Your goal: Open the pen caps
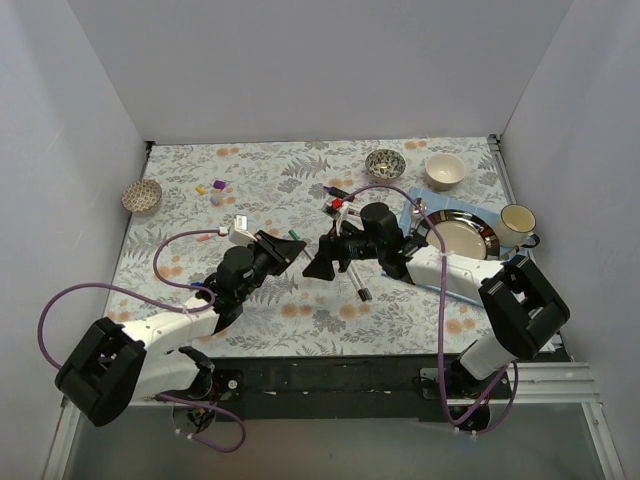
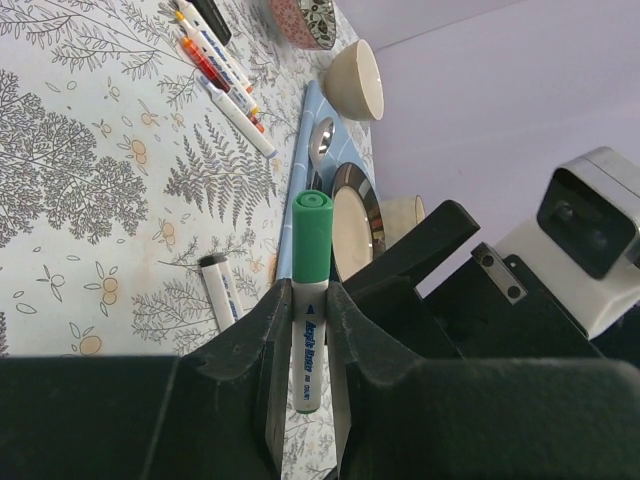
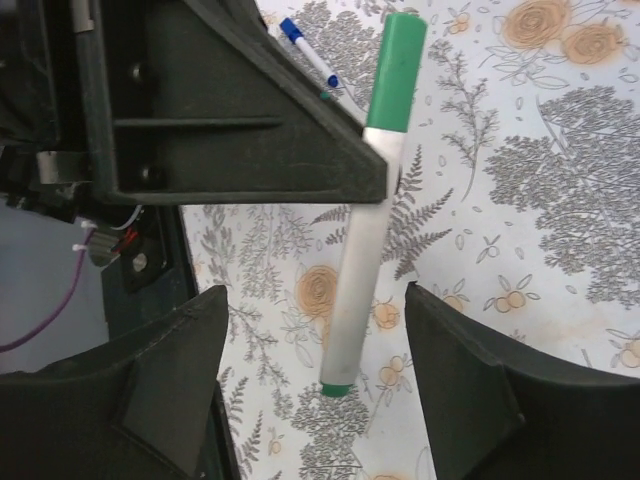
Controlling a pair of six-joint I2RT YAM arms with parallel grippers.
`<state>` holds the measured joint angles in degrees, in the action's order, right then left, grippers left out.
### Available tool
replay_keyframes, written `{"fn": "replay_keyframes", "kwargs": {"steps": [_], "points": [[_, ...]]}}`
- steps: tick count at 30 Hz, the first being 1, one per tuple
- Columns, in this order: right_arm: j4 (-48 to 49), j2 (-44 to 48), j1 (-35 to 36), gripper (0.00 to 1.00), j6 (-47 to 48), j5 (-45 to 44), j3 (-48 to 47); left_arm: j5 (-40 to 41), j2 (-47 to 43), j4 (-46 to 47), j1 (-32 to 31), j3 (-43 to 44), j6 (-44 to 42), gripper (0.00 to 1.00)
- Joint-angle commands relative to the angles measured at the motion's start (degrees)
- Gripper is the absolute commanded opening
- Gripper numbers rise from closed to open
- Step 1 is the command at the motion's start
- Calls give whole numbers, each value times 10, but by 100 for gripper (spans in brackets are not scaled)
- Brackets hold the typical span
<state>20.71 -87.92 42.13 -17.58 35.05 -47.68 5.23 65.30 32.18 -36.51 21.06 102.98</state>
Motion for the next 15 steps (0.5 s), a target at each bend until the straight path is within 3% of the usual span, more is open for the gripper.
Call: {"fn": "replay_keyframes", "kwargs": {"steps": [1,2,5,6,8,10,11,12,13,15], "points": [[9,-10,-1,74,8,-24,-30,17,-7,16,-6,15,1,0],[10,-12,-1,70,4,-24,-32,15,-4,17,-7,15,1,0],[17,-20,0,47,2,-13,-35,8,-1,25,-8,13,2,0],[21,-26,0,28,3,-1,-36,7,0,27,-8,13,3,0],[30,-30,-1,4,4,12,-36,-3,-3,41,-8,7,1,0],[29,-30,-1,1,21,23,-36,-15,-10,56,-8,1,-14,0],[26,-27,-1,1,30,28,-36,-22,-21,56,-7,2,-23,6],[27,-20,-3,1,46,42,-30,-22,-27,51,-6,4,-38,35],[31,-15,-4,1,51,48,-25,-16,-37,33,-4,4,-40,53],[38,-2,-6,1,63,72,-16,-1,-55,20,0,-2,-42,68]]}}
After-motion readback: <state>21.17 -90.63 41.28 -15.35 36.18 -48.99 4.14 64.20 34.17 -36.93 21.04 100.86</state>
